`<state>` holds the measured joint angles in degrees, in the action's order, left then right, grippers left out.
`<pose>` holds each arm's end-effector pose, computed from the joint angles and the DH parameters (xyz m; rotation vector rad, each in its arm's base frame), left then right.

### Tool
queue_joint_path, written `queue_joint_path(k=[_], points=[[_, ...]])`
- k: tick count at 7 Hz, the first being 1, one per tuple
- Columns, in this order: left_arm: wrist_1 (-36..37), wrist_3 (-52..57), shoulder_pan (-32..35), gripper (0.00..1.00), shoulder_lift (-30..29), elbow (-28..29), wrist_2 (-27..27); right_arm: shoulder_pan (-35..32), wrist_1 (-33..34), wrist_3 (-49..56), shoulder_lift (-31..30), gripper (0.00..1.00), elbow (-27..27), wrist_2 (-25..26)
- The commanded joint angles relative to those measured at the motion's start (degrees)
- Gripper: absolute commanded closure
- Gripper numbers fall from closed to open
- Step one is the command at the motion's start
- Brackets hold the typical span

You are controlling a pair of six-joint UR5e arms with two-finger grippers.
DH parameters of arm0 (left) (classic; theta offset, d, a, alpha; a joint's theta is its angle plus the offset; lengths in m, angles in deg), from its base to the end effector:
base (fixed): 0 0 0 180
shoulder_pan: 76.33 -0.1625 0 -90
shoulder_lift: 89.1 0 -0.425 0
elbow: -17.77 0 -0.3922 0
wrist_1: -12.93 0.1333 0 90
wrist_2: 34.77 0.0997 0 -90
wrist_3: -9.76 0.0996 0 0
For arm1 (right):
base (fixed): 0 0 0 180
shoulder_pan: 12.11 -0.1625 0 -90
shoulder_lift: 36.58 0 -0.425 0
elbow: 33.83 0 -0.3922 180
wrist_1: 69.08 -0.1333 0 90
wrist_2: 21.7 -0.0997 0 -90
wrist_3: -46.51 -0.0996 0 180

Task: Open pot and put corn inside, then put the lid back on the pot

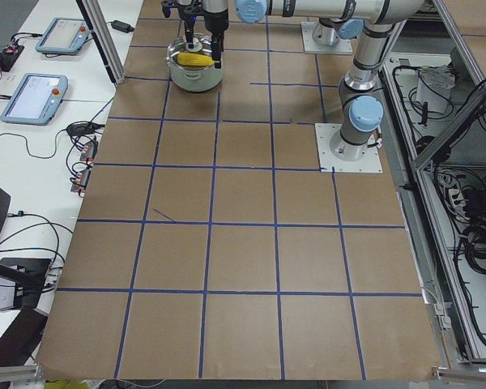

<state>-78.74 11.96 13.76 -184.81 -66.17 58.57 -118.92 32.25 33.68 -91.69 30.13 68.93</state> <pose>-0.1283 -0.5317 0.4861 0.0627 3.0829 0.0372 0.3390 -0.6649 0.3556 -0.1087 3.1385 -0.0701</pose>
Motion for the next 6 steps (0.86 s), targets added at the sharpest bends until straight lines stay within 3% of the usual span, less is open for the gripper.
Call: queue_joint_path(k=[1, 4, 6], points=[[0.00, 0.00, 0.00, 0.00, 0.00, 0.00, 0.00, 0.38, 0.62, 0.52, -0.17, 0.00, -0.67, -0.18], [0.00, 0.00, 0.00, 0.00, 0.00, 0.00, 0.00, 3.89, -0.52, 2.80, -2.18, 0.00, -2.26, -0.36], [0.00, 0.09, 0.00, 0.00, 0.00, 0.00, 0.00, 8.87, -4.18, 3.07, -7.79, 0.00, -0.95, -0.18]])
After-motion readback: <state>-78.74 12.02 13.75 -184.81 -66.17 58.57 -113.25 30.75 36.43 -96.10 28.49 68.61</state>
